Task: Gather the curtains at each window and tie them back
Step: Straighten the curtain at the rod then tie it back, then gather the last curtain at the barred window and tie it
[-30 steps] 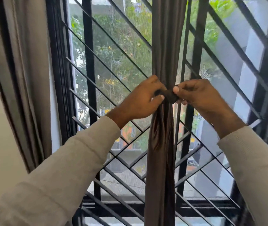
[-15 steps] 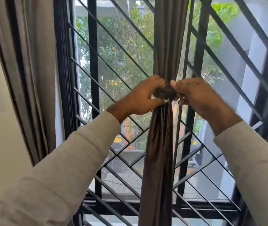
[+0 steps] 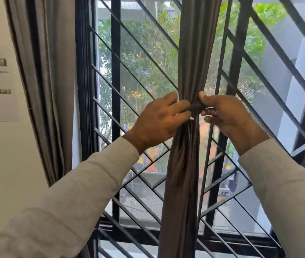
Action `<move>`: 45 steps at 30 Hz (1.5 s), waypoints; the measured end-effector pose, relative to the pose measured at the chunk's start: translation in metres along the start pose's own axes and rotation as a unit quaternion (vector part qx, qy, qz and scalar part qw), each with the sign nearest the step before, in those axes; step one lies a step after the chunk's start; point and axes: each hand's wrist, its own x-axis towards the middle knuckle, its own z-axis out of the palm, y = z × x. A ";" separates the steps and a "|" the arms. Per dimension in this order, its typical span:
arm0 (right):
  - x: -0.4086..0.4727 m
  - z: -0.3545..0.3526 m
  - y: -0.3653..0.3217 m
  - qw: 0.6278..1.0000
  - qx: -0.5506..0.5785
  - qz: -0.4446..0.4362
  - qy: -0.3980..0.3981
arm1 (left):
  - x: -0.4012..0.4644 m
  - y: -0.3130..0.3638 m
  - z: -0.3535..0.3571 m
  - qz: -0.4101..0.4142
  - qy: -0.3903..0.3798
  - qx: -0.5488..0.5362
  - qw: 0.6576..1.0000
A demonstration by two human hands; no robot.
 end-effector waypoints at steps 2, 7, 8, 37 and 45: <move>0.005 -0.001 -0.001 1.000 0.006 -0.004 0.029 | -0.006 0.001 -0.002 0.012 0.001 -0.007 1.000; 0.017 -0.002 -0.006 0.997 -0.039 -0.024 0.066 | -0.019 -0.008 -0.009 0.007 -0.040 -0.042 0.998; 0.019 -0.002 -0.006 0.996 -0.048 -0.028 0.074 | -0.021 -0.008 -0.011 0.007 -0.043 -0.049 0.998; -0.071 -0.256 0.067 0.940 -0.253 0.038 0.226 | 0.127 0.147 0.176 -0.189 -0.086 -0.346 0.915; -0.070 -0.390 0.009 0.772 -0.419 -0.259 0.401 | 0.248 0.249 0.267 -0.379 -0.033 -0.484 0.788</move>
